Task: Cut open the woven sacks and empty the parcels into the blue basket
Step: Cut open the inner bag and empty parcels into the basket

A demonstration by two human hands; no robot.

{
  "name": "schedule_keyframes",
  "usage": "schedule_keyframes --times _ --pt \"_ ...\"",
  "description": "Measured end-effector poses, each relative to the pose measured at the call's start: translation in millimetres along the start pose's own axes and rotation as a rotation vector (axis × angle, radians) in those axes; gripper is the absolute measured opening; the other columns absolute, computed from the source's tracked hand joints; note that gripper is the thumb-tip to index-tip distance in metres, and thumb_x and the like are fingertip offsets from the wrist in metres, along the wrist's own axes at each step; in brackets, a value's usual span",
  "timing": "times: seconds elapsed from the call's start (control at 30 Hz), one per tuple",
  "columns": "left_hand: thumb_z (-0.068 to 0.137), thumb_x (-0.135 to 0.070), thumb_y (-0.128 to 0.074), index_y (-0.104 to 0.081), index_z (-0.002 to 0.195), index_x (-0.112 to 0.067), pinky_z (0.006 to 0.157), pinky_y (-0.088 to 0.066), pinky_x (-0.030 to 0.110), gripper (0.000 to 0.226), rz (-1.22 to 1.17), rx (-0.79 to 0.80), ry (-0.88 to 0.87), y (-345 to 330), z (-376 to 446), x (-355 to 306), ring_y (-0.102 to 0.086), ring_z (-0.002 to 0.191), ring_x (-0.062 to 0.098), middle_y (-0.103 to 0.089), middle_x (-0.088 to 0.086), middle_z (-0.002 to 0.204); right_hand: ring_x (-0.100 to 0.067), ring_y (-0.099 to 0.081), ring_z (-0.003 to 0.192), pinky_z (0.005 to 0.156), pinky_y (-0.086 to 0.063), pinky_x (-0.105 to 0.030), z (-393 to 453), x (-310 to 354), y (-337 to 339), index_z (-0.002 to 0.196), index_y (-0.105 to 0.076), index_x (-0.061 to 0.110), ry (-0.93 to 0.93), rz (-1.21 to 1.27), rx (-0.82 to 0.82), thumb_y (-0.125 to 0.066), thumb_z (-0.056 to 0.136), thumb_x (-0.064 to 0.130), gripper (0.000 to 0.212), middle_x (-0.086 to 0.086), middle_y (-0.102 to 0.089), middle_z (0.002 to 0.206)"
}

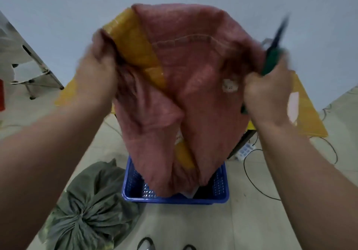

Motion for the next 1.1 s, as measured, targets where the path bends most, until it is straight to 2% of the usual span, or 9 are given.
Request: schedule_keyframes --times 0.1,0.13,0.27,0.33,0.47,0.63,0.8,0.93,1.1 --pt "0.096 -0.032 -0.056 -0.060 0.129 -0.018 0.089 -0.049 0.032 0.036 0.487 0.660 0.173 -74.1 -81.4 86.2 -0.061 0.107 0.027 -0.066 0.011 0.118 -0.017 -0.068 0.061 0.065 -0.056 -0.020 -60.1 -61.0 -58.8 0.098 -0.058 0.010 -0.361 -0.039 0.510 -0.060 0.088 0.001 0.014 -0.008 -0.070 0.081" --pt "0.095 -0.027 -0.058 -0.066 0.121 -0.015 0.087 -0.053 0.039 0.030 0.478 0.672 0.263 -72.1 -91.3 103.0 -0.065 0.100 0.030 -0.069 0.014 0.109 -0.020 -0.071 0.062 0.067 -0.060 -0.031 -63.3 -72.4 -57.3 0.103 -0.060 0.007 -0.473 0.046 0.482 -0.058 0.088 -0.002 0.017 -0.014 -0.072 0.083" --pt "0.085 0.000 -0.037 -0.070 0.094 -0.022 0.043 -0.050 0.023 0.040 -0.177 -0.029 0.465 -3.1 -27.2 87.1 -0.058 0.045 0.012 -0.061 -0.001 0.053 -0.018 -0.065 0.079 0.073 -0.055 -0.034 -5.1 -40.4 19.5 0.089 -0.057 0.027 -0.203 -0.009 -0.057 -0.060 0.080 0.007 0.022 0.002 -0.067 0.088" --pt "0.084 0.000 -0.034 -0.065 0.087 -0.029 0.042 -0.046 0.025 0.043 -0.254 -0.080 0.325 9.2 -24.0 55.7 -0.056 0.046 0.019 -0.058 0.003 0.051 -0.011 -0.059 0.076 0.071 -0.049 -0.024 -11.1 -23.7 23.8 0.088 -0.052 0.028 -0.094 -0.001 -0.059 -0.059 0.083 0.006 0.024 0.009 -0.060 0.083" --pt "0.094 -0.012 -0.054 -0.066 0.082 -0.025 0.060 -0.052 0.025 0.021 0.460 0.787 0.265 -63.2 -116.1 88.5 -0.066 0.070 0.012 -0.070 -0.002 0.073 -0.023 -0.069 0.069 0.063 -0.056 -0.030 -77.2 -79.7 -53.7 0.083 -0.058 0.017 -0.366 -0.198 0.586 -0.060 0.083 -0.001 0.017 -0.008 -0.067 0.076" --pt "0.084 -0.010 -0.048 -0.068 0.118 -0.027 0.086 -0.055 0.032 0.043 -0.183 0.003 0.294 7.6 -9.7 73.9 -0.068 0.089 0.011 -0.072 0.008 0.108 -0.021 -0.054 0.084 0.069 -0.038 -0.027 -24.6 -33.4 14.2 0.097 -0.054 0.018 -0.142 -0.055 -0.046 -0.051 0.084 0.003 0.020 0.004 -0.058 0.084" --pt "0.087 -0.015 -0.049 -0.072 0.103 -0.024 0.067 -0.051 0.029 0.030 0.381 0.623 0.196 -47.5 -68.7 85.0 -0.066 0.080 0.026 -0.071 0.008 0.089 -0.025 -0.054 0.077 0.053 -0.034 -0.023 -55.5 -47.7 -43.8 0.085 -0.053 0.020 -0.218 -0.244 0.466 -0.059 0.082 0.004 0.018 0.005 -0.055 0.073" --pt "0.084 -0.012 -0.038 -0.068 0.112 -0.022 0.059 -0.045 0.026 0.043 -0.059 -0.194 0.258 39.9 -4.0 51.7 -0.064 0.078 0.021 -0.068 0.002 0.084 -0.020 -0.058 0.084 0.064 -0.046 -0.024 -21.3 -17.2 27.2 0.094 -0.054 0.020 -0.108 0.015 -0.107 -0.055 0.081 0.004 0.021 0.001 -0.061 0.090" --pt "0.090 -0.023 -0.051 -0.072 0.101 -0.018 0.084 -0.056 0.045 0.024 0.325 0.565 0.154 -44.3 -69.8 65.5 -0.068 0.097 0.035 -0.072 0.015 0.098 -0.006 -0.068 0.072 0.061 -0.052 -0.020 -52.8 -44.2 -36.7 0.088 -0.059 0.019 -0.282 -0.127 0.437 -0.064 0.082 0.002 0.018 -0.005 -0.068 0.086"
Point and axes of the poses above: each hand's wrist, its own z-axis towards the middle knuckle, its own y-axis out of the back of the hand, x = y × z, the point moved 10 cm from there along z, towards the middle knuckle
